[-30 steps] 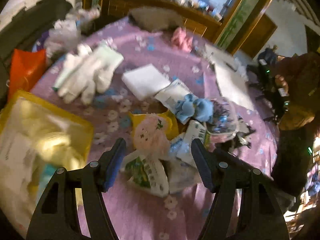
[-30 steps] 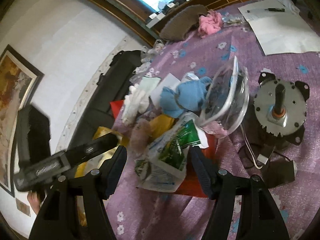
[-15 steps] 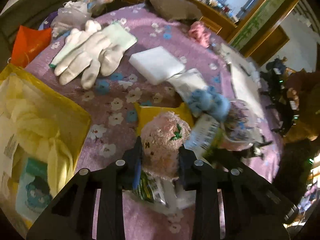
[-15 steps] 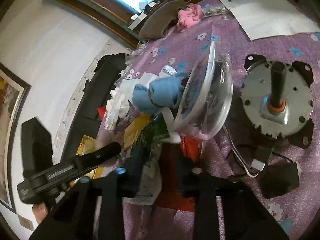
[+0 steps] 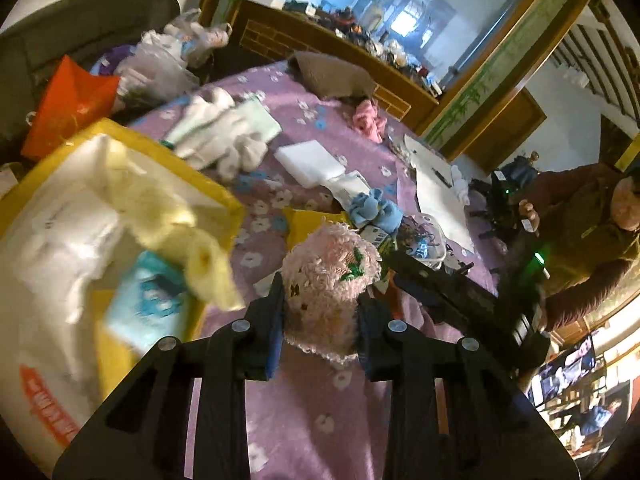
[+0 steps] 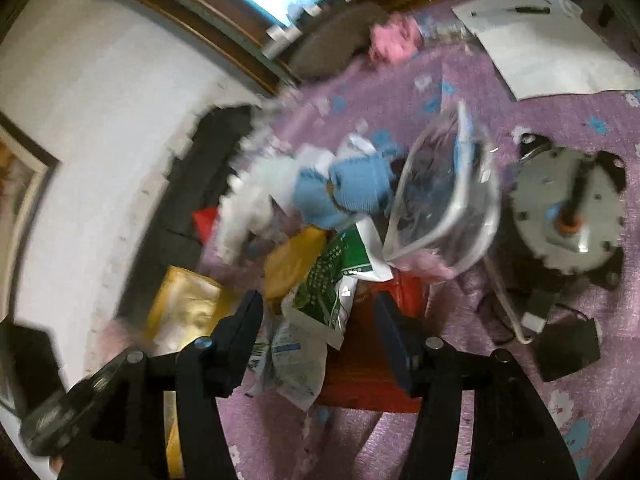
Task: Organize soft objects
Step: 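Carry the plush and green packet to the box, opening the left tool over it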
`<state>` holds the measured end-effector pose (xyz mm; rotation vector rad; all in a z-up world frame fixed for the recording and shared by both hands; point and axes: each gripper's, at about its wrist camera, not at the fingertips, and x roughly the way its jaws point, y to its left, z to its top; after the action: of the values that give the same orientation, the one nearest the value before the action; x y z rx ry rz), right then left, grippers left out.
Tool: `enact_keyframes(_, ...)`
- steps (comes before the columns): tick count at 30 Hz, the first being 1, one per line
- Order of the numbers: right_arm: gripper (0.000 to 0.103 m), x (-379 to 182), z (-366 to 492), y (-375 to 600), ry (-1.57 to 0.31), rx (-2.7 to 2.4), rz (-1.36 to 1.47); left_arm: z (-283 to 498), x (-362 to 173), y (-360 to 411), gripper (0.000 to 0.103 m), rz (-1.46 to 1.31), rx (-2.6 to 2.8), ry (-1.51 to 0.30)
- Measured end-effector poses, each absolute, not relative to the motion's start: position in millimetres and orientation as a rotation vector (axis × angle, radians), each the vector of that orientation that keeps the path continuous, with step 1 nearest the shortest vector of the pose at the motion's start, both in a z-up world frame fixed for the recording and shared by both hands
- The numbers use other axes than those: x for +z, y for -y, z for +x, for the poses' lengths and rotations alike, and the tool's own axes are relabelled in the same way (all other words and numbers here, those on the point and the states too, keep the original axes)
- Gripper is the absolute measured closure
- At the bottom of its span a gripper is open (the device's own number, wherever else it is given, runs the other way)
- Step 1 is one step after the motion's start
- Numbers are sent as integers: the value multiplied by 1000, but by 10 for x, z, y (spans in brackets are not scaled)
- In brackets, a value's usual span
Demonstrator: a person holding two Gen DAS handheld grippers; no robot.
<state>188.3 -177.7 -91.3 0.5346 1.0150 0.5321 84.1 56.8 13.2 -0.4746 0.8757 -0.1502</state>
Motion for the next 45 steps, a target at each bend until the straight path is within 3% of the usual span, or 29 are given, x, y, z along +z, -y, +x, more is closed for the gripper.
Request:
enact_keyframes(4, 45, -883, 2023, 1586, -1038, 426, 505, 660, 183, -729, 74, -492, -131, -846)
enact_keyframes(8, 66, -886, 2001, 1436, -1015, 295, 362, 555, 180, -803, 74, -500, -114, -843)
enact_keyframes(11, 69, -874, 1916, 1439, -982, 277, 305, 521, 179, -805, 74, -500, -106, -843)
enact_keyframes(23, 70, -800, 1449, 1833, -893, 519, 482, 538, 123, -727, 74, -470, -29, -868)
enact_keyframes(31, 70, -571, 1254, 1728, -761, 622, 464, 298, 224, -1079, 74, -486, 92, -816)
enact_keyframes(45, 69, -305, 875, 403, -801, 968, 133, 281, -45, -1714, 73, -449, 194, -839)
